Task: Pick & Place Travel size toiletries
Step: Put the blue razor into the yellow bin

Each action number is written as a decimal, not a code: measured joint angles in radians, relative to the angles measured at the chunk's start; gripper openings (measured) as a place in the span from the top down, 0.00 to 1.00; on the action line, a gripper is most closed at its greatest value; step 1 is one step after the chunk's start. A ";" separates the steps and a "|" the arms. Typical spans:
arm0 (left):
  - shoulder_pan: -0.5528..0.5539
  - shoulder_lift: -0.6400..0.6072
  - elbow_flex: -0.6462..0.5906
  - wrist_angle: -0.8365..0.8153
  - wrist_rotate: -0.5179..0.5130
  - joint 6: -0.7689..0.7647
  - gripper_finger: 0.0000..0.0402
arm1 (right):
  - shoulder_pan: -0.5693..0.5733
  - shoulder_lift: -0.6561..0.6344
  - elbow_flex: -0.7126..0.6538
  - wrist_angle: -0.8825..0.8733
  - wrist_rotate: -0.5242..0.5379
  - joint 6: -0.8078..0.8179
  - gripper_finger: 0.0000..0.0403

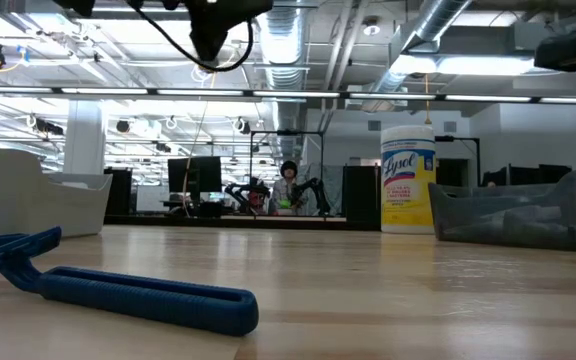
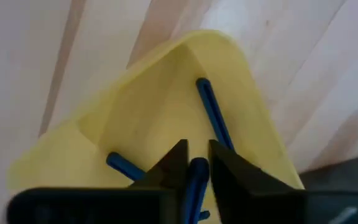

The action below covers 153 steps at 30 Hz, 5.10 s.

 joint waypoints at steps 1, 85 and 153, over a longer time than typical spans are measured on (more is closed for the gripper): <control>-0.009 -0.001 0.000 -0.025 0.010 0.000 0.25 | 0.000 -0.001 0.000 0.001 0.000 0.002 0.83; -0.180 0.139 0.306 -0.270 -0.553 0.101 0.95 | -0.189 -0.483 -0.003 0.542 0.528 0.055 0.29; 0.039 -0.027 0.307 0.339 -0.062 0.361 0.95 | -0.711 -0.103 0.395 1.193 -0.165 -0.165 0.94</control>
